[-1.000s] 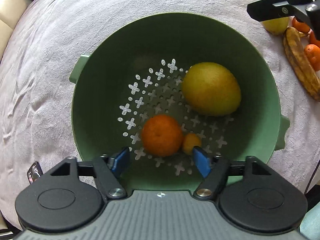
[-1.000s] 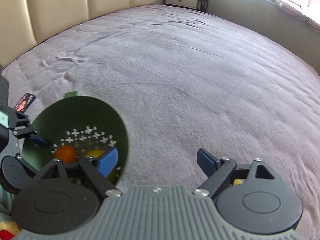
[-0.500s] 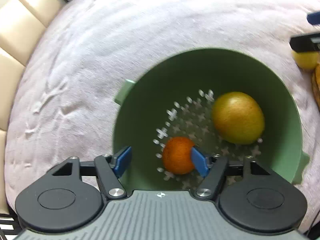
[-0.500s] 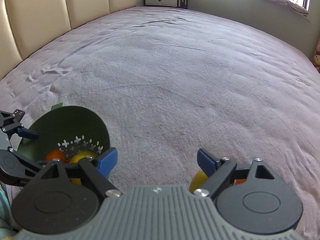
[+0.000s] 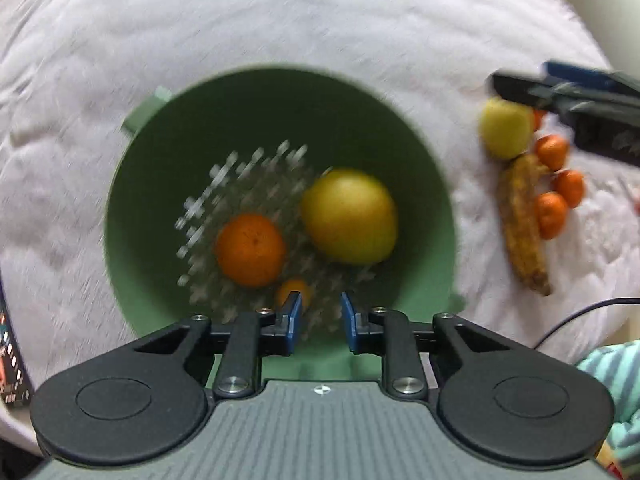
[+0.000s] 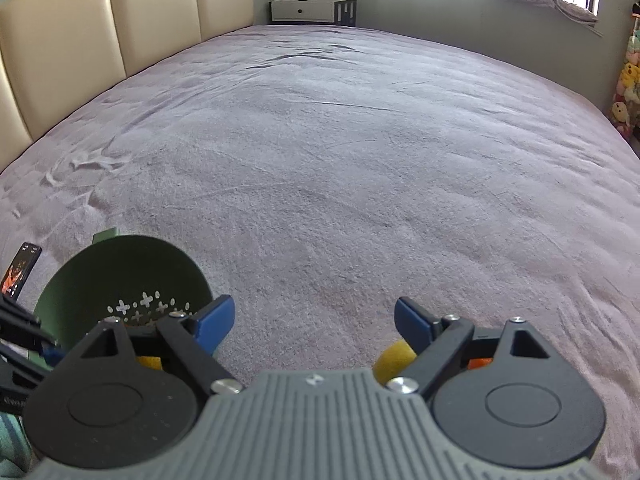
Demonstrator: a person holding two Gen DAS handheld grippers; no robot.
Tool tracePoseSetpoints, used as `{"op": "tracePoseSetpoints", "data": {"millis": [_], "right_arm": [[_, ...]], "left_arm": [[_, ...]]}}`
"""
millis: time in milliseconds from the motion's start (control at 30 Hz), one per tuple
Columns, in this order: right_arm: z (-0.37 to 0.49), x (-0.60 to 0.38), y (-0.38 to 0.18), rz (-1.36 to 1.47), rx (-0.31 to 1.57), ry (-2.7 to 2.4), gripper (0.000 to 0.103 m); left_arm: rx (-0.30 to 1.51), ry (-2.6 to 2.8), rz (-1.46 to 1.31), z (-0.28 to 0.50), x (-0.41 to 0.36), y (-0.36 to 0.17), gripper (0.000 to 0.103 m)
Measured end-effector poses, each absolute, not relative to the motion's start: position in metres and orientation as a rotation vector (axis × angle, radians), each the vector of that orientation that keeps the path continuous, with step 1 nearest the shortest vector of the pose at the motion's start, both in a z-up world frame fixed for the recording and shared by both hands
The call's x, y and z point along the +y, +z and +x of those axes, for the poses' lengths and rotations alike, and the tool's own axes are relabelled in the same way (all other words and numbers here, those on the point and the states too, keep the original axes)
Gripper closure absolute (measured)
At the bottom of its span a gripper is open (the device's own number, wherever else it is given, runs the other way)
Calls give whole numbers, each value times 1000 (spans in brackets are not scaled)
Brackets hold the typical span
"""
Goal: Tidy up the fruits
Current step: 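Lift both open tools away from the colander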
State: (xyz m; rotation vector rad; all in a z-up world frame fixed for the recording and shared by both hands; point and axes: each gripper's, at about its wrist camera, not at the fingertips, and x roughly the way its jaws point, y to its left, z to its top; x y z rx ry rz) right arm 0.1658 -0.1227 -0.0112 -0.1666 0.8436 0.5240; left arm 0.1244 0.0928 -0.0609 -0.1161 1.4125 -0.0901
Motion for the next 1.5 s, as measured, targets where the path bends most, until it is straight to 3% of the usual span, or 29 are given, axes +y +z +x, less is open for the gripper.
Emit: {"op": "tracePoseSetpoints", "data": {"millis": [333, 433, 867, 1000, 1167, 1267, 1300, 1367, 1500], "right_arm": [[159, -119, -10, -207, 820, 543, 19], [160, -119, -13, -205, 831, 538, 19], [159, -114, -15, -224, 833, 542, 19], [156, -113, -11, -198, 834, 568, 19], [150, -105, -10, -204, 847, 607, 19], [147, -103, -11, -218, 851, 602, 19], [146, -103, -11, -219, 852, 600, 19], [144, -105, -10, -220, 853, 592, 18], [137, -109, -11, -222, 861, 571, 18]], "left_arm": [[1456, 48, -123, 135, 85, -94, 71], [1442, 55, -79, 134, 76, -96, 75], [1303, 59, -219, 119, 89, -79, 77], [1162, 114, -135, 114, 90, -59, 78], [1156, 47, -246, 110, 100, -45, 77], [1188, 38, -233, 113, 95, -47, 74], [1191, 42, -239, 113, 94, -47, 62], [1193, 34, -243, 112, 95, -46, 51], [1167, 29, -220, 106, 90, -36, 49]]}}
